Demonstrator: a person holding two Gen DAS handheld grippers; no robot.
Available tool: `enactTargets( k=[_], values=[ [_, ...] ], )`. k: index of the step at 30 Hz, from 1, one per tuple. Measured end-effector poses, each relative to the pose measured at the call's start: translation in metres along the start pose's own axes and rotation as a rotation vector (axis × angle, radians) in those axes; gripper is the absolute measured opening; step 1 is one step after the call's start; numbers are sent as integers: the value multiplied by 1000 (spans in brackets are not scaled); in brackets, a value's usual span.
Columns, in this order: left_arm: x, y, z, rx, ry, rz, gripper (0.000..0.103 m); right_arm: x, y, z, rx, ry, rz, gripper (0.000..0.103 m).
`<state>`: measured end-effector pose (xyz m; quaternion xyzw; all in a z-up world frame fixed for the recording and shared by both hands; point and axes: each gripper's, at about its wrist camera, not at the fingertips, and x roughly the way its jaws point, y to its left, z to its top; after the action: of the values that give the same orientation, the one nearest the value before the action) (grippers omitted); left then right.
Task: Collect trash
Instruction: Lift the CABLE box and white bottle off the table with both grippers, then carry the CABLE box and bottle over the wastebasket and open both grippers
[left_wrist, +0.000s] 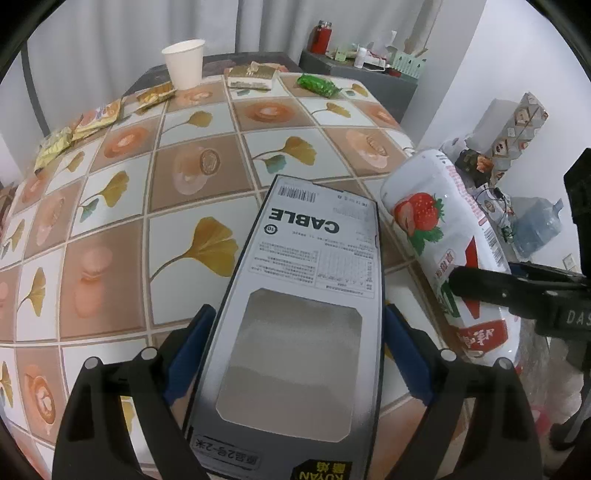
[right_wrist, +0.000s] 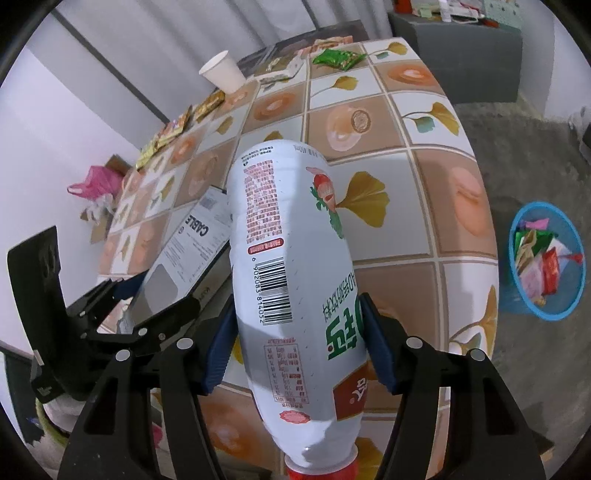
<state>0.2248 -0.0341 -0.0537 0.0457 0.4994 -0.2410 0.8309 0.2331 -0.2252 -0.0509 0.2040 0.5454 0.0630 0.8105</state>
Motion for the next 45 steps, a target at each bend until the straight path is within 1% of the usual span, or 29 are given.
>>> enactTargets(
  k=[3, 6, 9, 12, 15, 16, 19, 21, 23, 25, 26, 27, 28, 30, 34, 37, 38, 39, 40, 41, 43, 44, 45],
  values=[
    [-6, -2, 1, 1, -14, -4, 88, -6, -4, -1, 27, -17, 24, 59],
    [-13, -10, 6, 13, -24, -14, 88, -16, -13, -4, 73, -46, 73, 59],
    [-19, -23, 13, 39, -39, -28, 88, -34, -33, -8, 140, -90, 128, 59],
    [-24, -47, 25, 81, -60, -56, 88, -56, -59, -14, 202, -144, 155, 58],
    [-22, -84, 41, 143, -65, -111, 88, -80, -88, -23, 273, -207, 159, 58],
    [-21, -94, 45, 157, -60, -129, 88, -91, -104, -30, 311, -241, 160, 58],
    [-12, -143, 64, 225, -30, -202, 88, -120, -150, -49, 420, -327, 151, 58],
    [-1, -178, 75, 276, -7, -248, 88, -136, -188, -66, 509, -371, 128, 58],
    [19, -223, 88, 332, 39, -301, 88, -143, -220, -79, 589, -393, 105, 58],
    [39, -262, 98, 377, 79, -325, 88, -143, -258, -93, 686, -407, 91, 58],
    [47, -274, 100, 395, 91, -332, 88, -141, -273, -97, 726, -407, 83, 58],
    [64, -297, 105, 425, 115, -343, 88, -136, -294, -102, 774, -404, 72, 58],
    [73, -311, 107, 438, 130, -344, 88, -132, -306, -105, 801, -402, 71, 58],
    [105, -344, 113, 467, 179, -360, 88, -114, -340, -106, 881, -383, 96, 58],
    [161, -382, 124, 471, 232, -343, 88, -79, -389, -99, 987, -360, 135, 59],
    [201, -401, 136, 450, 230, -329, 89, -53, -423, -85, 1045, -356, 157, 60],
    [214, -407, 138, 444, 229, -331, 92, -41, -434, -81, 1071, -360, 166, 62],
    [223, -411, 139, 444, 228, -333, 94, -27, -442, -80, 1101, -365, 163, 69],
    [236, -419, 139, 448, 228, -325, 94, -19, -452, -79, 1115, -363, 157, 76],
    [245, -422, 139, 445, 229, -316, 94, -3, -460, -80, 1140, -343, 148, 76],
    [259, -426, 137, 431, 238, -297, 94, 18, -469, -84, 1175, -303, 169, 76],
    [262, -425, 138, 416, 244, -298, 94, 26, -470, -90, 1197, -286, 173, 76],
    [261, -423, 138, 393, 248, -315, 94, 28, -468, -96, 1199, -284, 173, 76]
  ],
)
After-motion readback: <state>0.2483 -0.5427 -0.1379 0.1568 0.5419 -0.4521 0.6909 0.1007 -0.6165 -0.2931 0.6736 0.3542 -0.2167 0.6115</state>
